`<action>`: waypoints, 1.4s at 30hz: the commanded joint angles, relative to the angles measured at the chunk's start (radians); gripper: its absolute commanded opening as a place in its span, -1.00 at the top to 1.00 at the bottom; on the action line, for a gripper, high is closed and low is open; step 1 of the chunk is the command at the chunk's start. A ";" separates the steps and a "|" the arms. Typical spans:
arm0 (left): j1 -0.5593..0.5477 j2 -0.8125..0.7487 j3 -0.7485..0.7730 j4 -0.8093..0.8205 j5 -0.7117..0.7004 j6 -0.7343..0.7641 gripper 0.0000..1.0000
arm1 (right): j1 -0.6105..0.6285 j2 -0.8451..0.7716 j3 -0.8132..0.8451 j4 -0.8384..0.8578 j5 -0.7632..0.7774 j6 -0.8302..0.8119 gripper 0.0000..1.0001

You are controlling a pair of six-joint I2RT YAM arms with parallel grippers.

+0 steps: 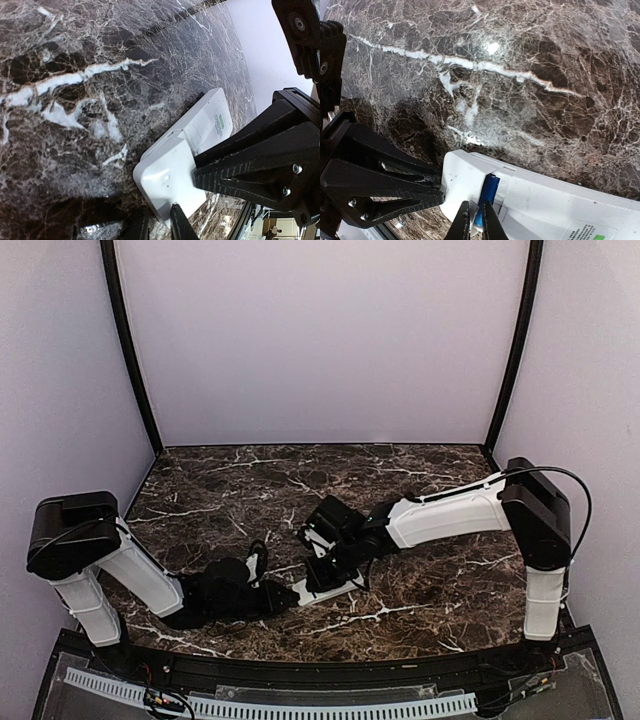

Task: Load the batteries into the remote control
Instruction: Load the battery cover onto the remote control without the battery cover.

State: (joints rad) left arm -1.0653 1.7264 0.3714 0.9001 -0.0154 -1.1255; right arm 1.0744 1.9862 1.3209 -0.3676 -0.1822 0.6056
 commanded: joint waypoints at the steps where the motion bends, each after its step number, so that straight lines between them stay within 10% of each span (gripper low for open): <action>1: -0.009 0.010 -0.030 -0.128 -0.001 0.022 0.69 | 0.011 -0.023 0.023 -0.049 0.038 -0.017 0.83; 42: -0.010 -0.074 -0.066 -0.142 -0.049 0.049 0.55 | 0.024 0.027 0.077 0.014 -0.053 -0.018 1.00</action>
State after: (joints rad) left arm -1.0718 1.6638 0.3370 0.8631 -0.0460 -1.0843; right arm 1.0954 1.9808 1.3819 -0.3756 -0.2359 0.5808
